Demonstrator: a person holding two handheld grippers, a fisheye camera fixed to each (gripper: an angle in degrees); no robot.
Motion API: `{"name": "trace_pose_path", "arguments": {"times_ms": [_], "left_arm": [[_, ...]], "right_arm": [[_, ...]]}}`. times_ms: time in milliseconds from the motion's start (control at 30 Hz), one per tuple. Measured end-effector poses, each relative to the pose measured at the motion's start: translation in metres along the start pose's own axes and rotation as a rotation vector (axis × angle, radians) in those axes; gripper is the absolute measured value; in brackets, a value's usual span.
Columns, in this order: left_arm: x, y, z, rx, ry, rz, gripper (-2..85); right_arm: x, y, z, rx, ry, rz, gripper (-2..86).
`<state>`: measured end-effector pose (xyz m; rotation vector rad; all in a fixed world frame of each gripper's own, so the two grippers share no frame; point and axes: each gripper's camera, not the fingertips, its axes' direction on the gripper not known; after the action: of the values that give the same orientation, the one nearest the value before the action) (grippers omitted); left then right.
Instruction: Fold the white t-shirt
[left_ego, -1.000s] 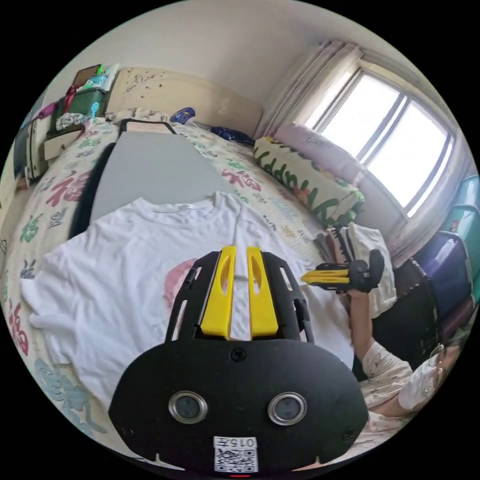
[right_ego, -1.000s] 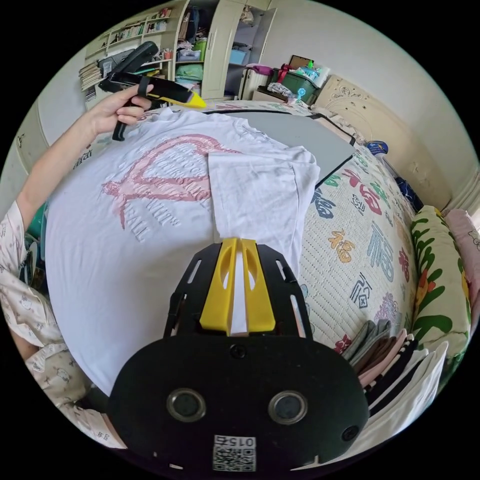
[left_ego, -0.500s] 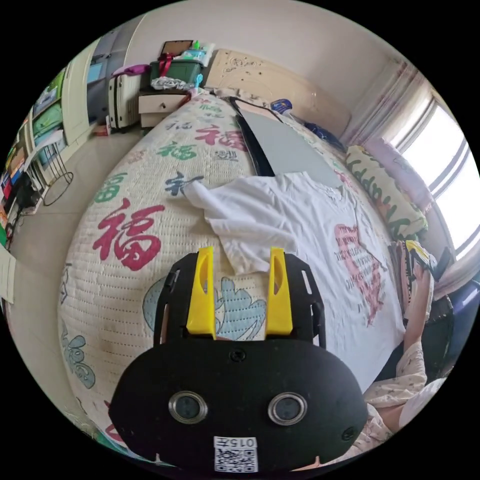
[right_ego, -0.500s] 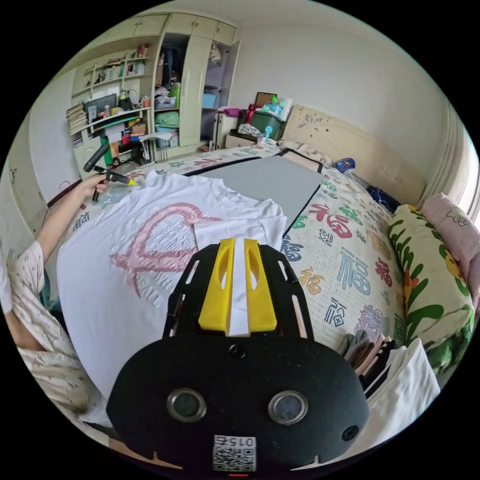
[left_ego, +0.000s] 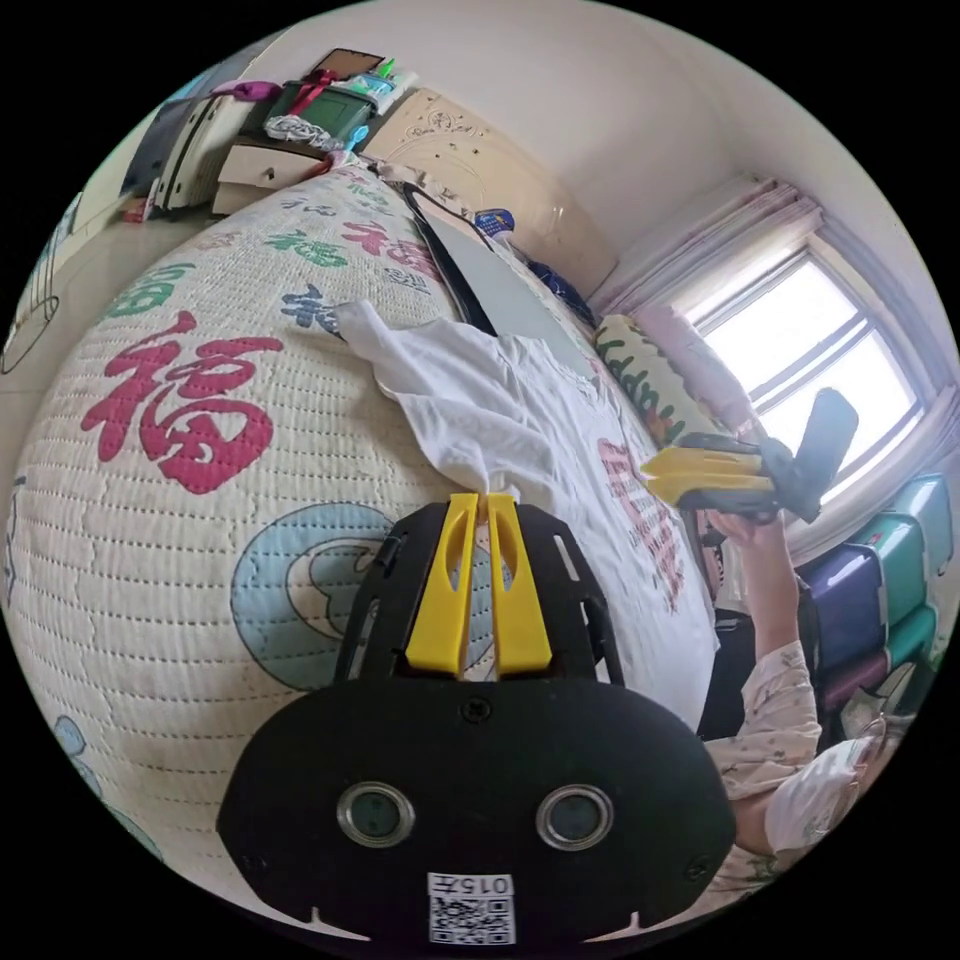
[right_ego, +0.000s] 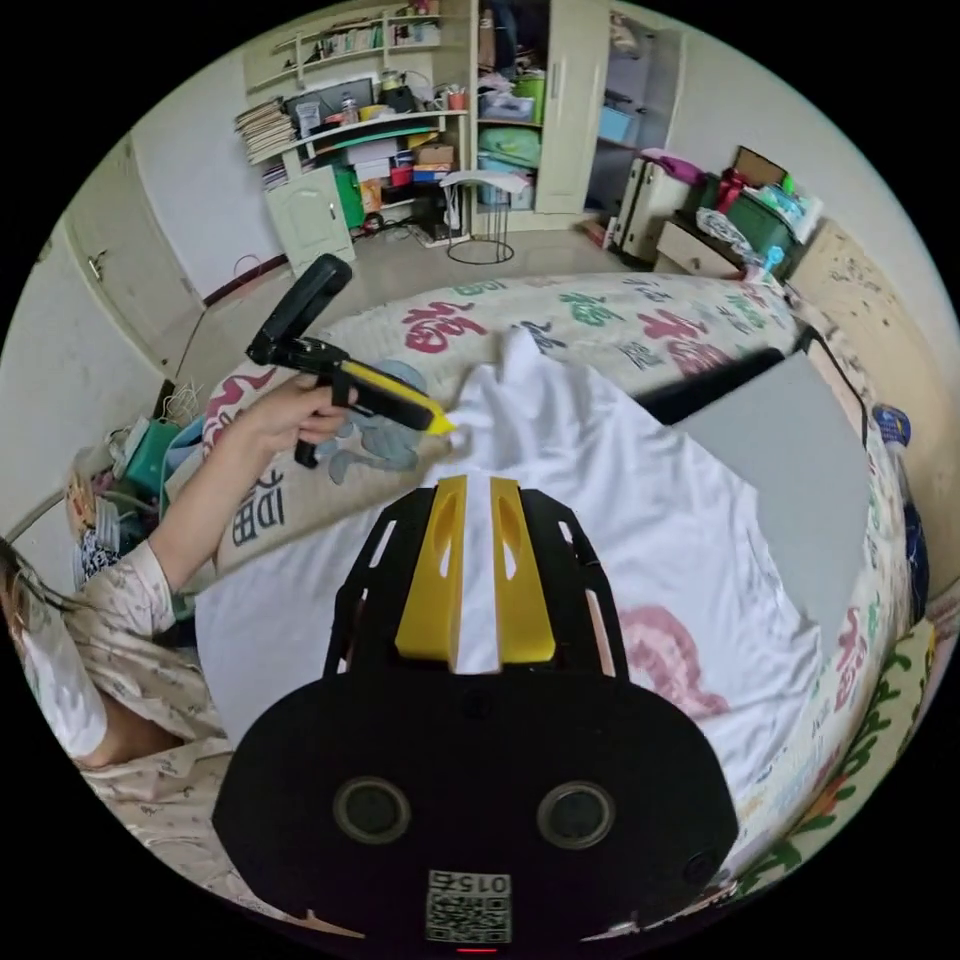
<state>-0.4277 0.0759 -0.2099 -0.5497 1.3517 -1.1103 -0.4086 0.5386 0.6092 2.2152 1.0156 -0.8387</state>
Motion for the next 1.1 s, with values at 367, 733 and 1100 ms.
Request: {"name": "trace_pose_path", "arguments": {"times_ms": [367, 733, 1100], "left_arm": [[-0.043, -0.018, -0.037, 0.043, 0.159, -0.015, -0.5], [-0.051, -0.029, -0.042, 0.035, 0.08, 0.085, -0.3], [-0.065, -0.02, -0.02, 0.015, 0.01, 0.168, -0.3]], "right_arm": [[-0.043, -0.255, 0.097, -0.152, 0.321, 0.148, 8.9], [0.008, -0.244, -0.005, -0.021, 0.281, 0.385, -0.9], [0.051, -0.175, -0.106, 0.156, -0.14, 0.351, 5.1]]}}
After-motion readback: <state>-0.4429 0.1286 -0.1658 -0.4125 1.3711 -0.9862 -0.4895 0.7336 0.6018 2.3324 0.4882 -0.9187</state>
